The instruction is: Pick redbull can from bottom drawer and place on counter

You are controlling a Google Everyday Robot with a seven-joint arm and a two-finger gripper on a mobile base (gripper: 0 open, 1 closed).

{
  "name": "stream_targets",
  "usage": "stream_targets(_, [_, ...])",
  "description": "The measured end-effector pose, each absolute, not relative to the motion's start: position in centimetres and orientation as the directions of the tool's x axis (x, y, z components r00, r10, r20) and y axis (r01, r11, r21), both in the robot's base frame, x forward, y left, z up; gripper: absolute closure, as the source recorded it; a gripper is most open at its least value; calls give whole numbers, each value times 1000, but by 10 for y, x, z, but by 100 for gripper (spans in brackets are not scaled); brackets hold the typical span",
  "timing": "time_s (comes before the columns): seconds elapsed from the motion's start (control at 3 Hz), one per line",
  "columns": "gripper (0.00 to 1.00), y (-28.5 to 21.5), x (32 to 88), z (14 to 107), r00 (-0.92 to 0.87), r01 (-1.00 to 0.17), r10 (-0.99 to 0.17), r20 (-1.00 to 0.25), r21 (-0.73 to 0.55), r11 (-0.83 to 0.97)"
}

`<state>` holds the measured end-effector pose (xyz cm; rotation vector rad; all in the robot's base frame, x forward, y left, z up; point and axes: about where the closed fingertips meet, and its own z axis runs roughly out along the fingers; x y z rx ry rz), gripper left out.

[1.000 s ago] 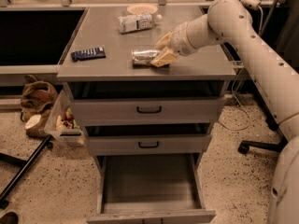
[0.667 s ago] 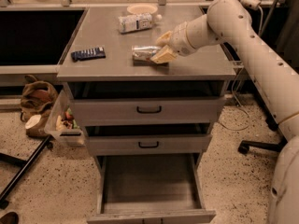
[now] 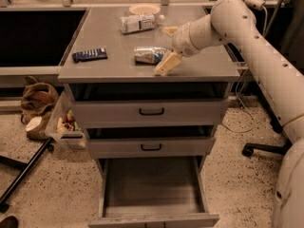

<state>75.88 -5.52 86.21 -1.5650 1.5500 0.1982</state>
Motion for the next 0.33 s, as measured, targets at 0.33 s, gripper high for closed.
stream_targets(0.33, [0,-55,759,862,202,-864,-721,-663,-467,187])
